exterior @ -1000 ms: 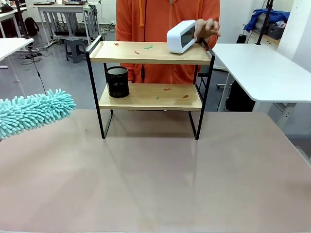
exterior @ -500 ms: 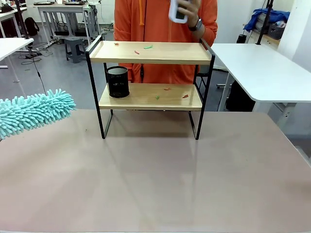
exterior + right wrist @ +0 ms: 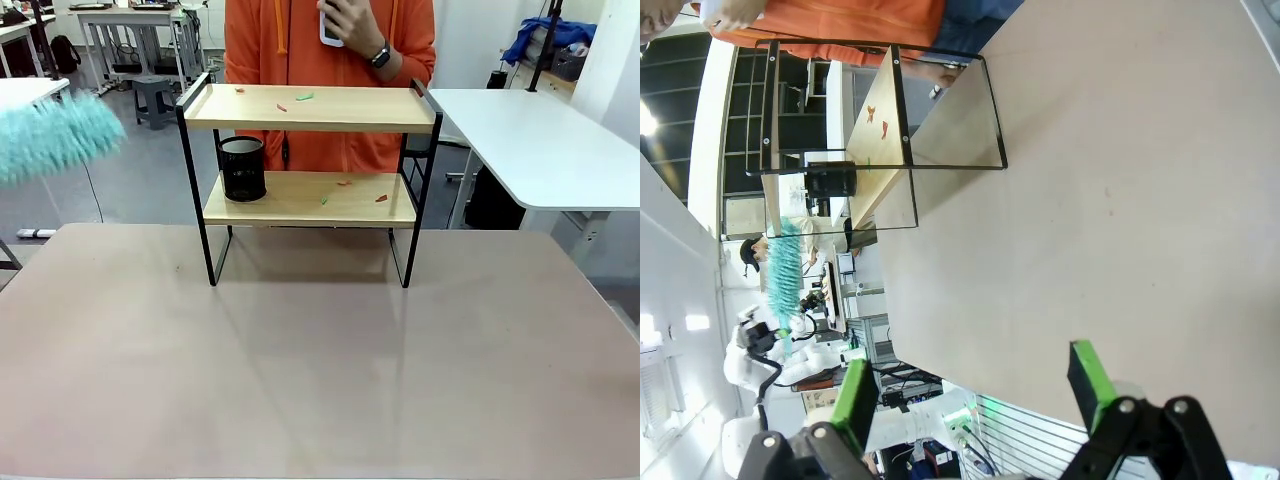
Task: Clean the shelf.
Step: Clean the specific tier of the Shelf with the Duster once objects are removed.
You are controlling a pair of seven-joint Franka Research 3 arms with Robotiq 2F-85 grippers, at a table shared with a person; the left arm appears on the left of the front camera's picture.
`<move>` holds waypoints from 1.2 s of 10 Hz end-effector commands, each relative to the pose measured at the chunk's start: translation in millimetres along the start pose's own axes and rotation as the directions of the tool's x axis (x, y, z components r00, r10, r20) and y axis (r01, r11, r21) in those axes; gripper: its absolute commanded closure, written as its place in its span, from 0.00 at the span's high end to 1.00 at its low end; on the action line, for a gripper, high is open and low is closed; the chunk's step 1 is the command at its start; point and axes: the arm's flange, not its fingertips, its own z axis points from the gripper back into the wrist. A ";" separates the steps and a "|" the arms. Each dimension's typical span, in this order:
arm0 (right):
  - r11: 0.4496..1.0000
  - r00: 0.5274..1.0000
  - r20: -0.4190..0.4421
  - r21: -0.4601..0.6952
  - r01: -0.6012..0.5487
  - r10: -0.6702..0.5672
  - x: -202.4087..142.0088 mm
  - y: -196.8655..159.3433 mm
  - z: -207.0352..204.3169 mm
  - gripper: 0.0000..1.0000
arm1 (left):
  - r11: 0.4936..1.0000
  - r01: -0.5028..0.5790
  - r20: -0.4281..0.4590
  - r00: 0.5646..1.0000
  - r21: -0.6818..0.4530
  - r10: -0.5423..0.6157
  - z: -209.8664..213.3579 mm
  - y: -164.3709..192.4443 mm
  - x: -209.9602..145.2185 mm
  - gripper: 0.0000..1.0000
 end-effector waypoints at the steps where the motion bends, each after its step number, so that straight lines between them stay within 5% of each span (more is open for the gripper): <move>1: 0.999 1.000 0.011 0.021 -0.025 0.025 1.9 1.3 -0.3 1.00 | 0.998 -0.032 0.106 0.994 0.045 0.027 16.3 -32.2 32.3 0.12; 2: 0.999 1.000 0.011 0.021 -0.025 0.025 1.9 1.3 -0.3 1.00 | 0.995 -0.042 0.141 0.990 0.096 0.028 12.4 -54.6 46.0 0.12; 4: 0.999 1.000 0.011 0.021 -0.025 0.025 1.9 1.3 -0.3 1.00 | 0.982 0.001 0.059 0.998 0.190 -0.013 -17.8 -111.3 80.8 0.12; 6: 0.999 1.000 0.011 0.021 -0.025 0.025 1.9 1.3 -0.3 1.00 | 0.975 -0.013 0.116 0.993 0.220 -0.013 -53.8 -153.4 112.2 0.12; 12: 0.999 1.000 0.011 0.021 -0.025 0.025 1.9 1.3 -0.3 1.00 | 0.980 0.005 0.087 0.996 0.200 -0.023 -53.0 -148.5 109.9 0.12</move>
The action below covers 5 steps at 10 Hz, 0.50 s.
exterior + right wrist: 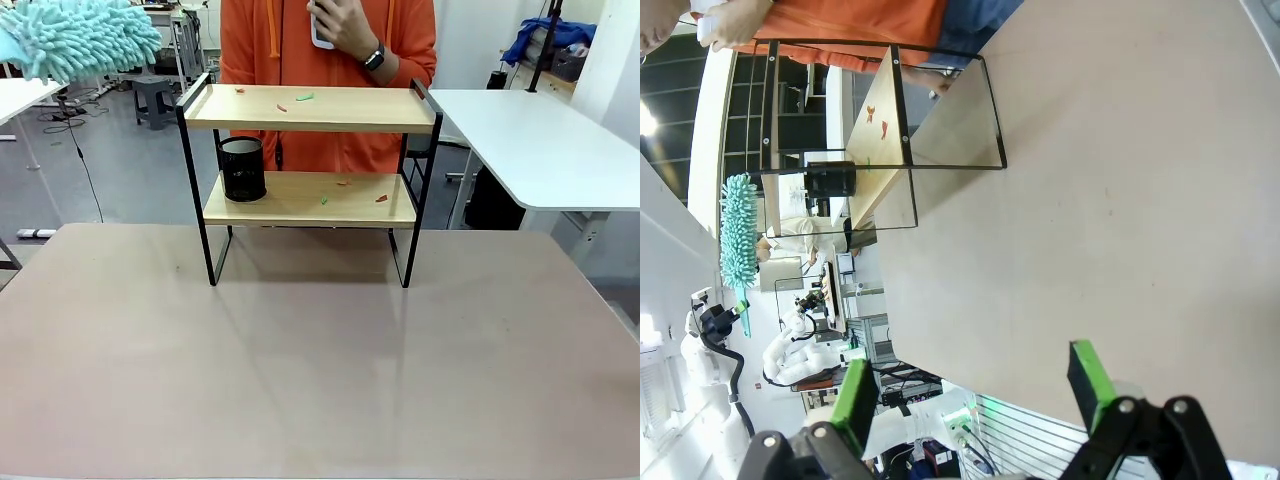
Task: Clean the shelf.
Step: Clean the specific tier of the Shelf with the Duster once objects are removed.
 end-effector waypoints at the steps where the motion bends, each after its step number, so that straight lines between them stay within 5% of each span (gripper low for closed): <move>1: 0.999 1.000 0.011 0.023 -0.025 0.025 2.0 1.2 -0.5 1.00 | 0.997 -0.073 0.058 0.996 0.000 0.073 -7.8 -23.3 5.2 0.12; 5: 0.999 1.000 0.011 0.023 -0.025 0.025 2.0 1.2 -0.5 1.00 | 0.985 -0.096 0.144 0.987 0.140 0.076 -60.4 -110.9 41.0 0.12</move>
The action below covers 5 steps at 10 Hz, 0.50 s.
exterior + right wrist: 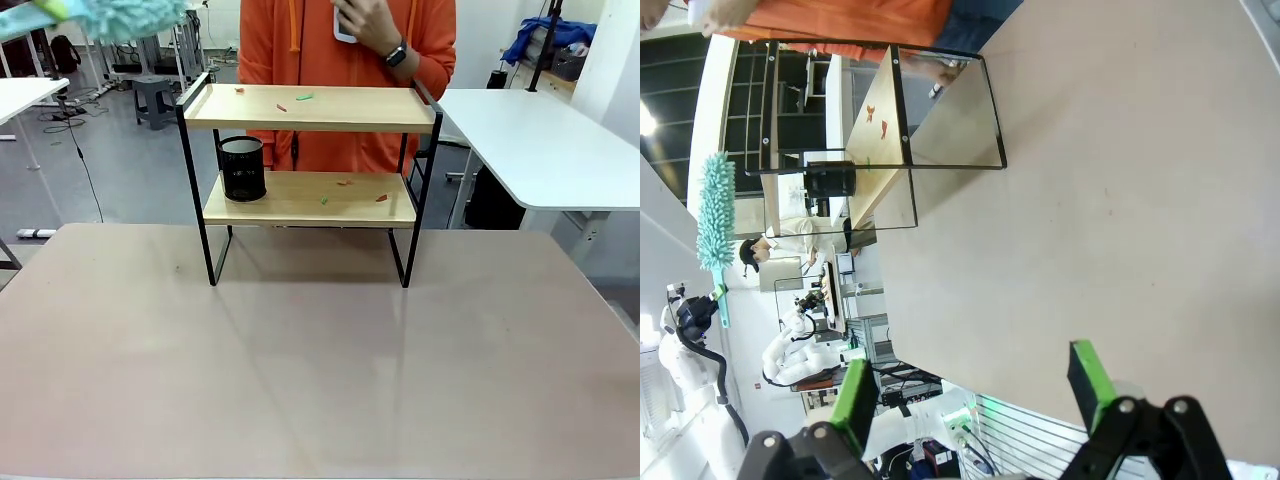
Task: Clean the shelf.
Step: Clean the specific tier of the Shelf with the Duster once objects are removed.
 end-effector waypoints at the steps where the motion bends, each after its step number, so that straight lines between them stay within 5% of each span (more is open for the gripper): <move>1: 0.999 1.000 0.011 0.023 -0.025 0.025 2.1 1.1 -0.6 1.00 | 0.996 0.000 0.007 1.000 0.086 0.000 -30.6 -25.5 5.2 0.12; 5: 0.999 1.000 0.011 0.023 -0.025 0.025 2.1 1.1 -0.6 1.00 | 0.969 0.116 -0.051 0.993 0.217 -0.107 -95.7 -59.4 -3.5 0.12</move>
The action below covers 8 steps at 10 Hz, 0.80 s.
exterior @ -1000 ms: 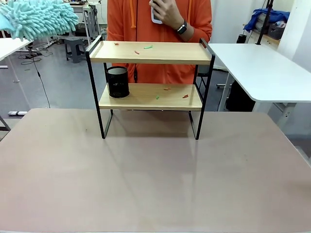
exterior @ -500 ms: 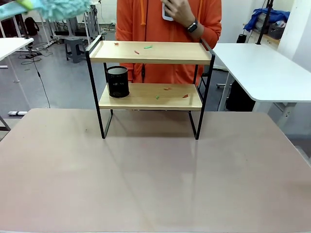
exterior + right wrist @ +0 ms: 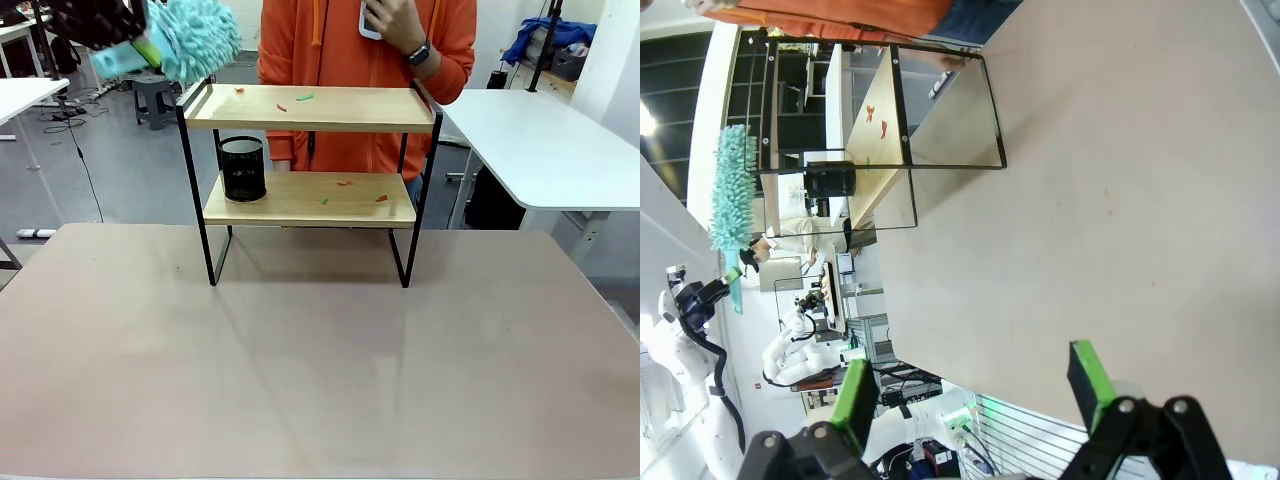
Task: Clean the shelf.
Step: Clean the specific tier of the Shelf with the Duster once objects are removed.
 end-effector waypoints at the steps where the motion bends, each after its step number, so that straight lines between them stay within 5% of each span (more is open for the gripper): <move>1: 0.999 1.000 0.011 0.024 -0.026 0.025 2.2 1.1 -0.6 1.00 | 0.998 0.007 0.004 1.000 0.055 -0.007 -14.7 -7.6 2.9 0.12; 5: 0.999 1.000 0.011 0.024 -0.026 0.025 2.2 1.1 -0.6 1.00 | 0.996 0.039 -0.070 0.997 0.080 -0.034 -48.1 -13.2 -1.0 0.12; 8: 0.999 1.000 0.011 0.024 -0.026 0.025 2.2 1.1 -0.6 1.00 | 0.996 0.086 -0.126 0.988 -0.028 -0.088 -45.4 -19.0 -3.0 0.12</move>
